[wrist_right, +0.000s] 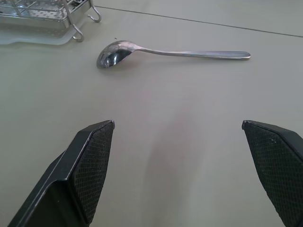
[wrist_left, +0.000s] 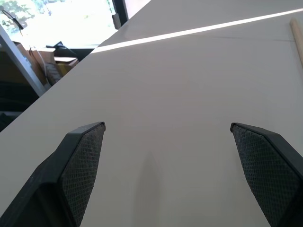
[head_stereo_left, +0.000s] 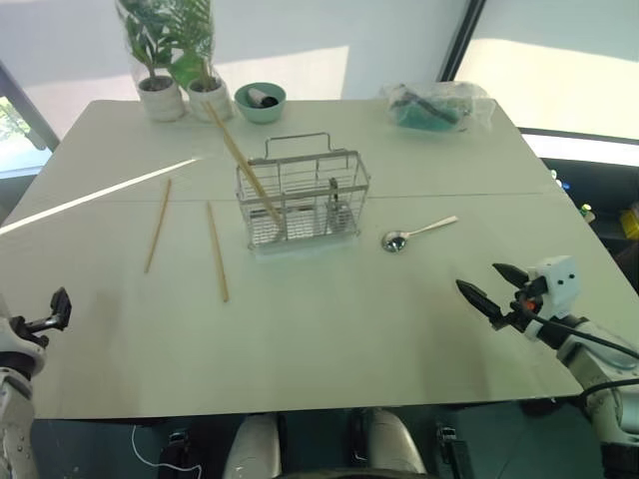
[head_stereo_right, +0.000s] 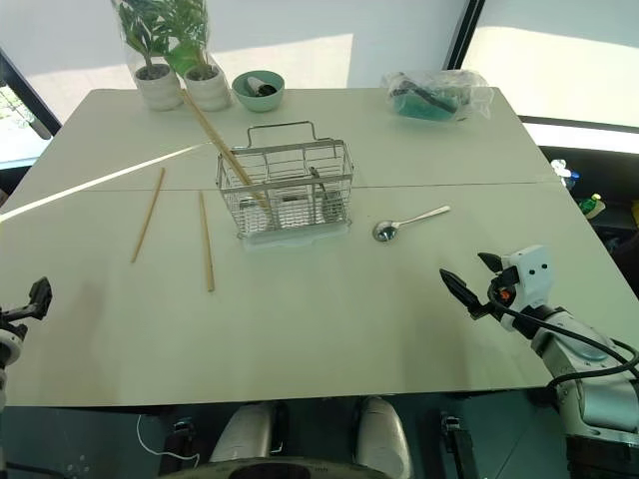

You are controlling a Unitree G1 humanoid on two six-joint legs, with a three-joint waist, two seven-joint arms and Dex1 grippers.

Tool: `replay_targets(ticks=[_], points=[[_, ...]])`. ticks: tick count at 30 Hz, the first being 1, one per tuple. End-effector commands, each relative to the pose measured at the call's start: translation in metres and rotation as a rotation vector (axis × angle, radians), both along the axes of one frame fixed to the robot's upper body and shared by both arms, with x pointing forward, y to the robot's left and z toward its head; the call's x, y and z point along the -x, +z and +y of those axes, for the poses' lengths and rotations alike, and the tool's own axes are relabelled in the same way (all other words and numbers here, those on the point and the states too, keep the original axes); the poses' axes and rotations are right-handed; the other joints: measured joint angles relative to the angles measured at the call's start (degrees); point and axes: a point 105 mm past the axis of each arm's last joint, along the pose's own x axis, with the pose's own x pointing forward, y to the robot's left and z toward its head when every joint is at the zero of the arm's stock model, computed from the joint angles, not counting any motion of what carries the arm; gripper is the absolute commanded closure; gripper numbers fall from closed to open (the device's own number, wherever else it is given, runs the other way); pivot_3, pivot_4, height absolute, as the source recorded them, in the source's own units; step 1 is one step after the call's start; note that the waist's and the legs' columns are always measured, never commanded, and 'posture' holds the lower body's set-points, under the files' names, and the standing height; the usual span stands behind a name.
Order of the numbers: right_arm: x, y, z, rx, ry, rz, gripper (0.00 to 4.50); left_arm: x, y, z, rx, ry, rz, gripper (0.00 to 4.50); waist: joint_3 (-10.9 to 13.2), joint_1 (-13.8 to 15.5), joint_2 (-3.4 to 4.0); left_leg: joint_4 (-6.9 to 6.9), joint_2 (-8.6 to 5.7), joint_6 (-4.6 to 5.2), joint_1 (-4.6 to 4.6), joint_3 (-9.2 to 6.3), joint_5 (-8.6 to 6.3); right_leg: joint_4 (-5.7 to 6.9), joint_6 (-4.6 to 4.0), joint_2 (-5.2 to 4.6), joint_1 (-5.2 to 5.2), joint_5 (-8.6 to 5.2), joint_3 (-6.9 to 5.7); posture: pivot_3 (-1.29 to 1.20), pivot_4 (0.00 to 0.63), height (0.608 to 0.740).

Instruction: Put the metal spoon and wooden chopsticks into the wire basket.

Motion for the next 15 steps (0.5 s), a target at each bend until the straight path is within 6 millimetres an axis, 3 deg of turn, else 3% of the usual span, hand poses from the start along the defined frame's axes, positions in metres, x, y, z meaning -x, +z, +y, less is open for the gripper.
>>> replay_targets(ticks=[1,15], points=[[-0.002,0.014,0.0,0.015,0.004,-0.052,0.03,-0.004,0.014,0.0,-0.036,-0.014,-0.031,0.0,0.0,0.0,0.0,0.0,0.0,0.0,0.0,0.0,0.0,0.0,0.0,0.0,0.0,0.0,0.0,0.0,0.15,0.717],[-0.014,0.019,-0.009,0.083,-0.015,-0.07,0.03,-0.011,0.021,-0.008,-0.048,-0.053,-0.049,0.0,0.0,0.0,0.0,0.05,-0.01,0.01,0.08,0.01,0.01,0.06,-0.03,0.02,0.09,0.02,0.0,0.0,0.15,0.717]])
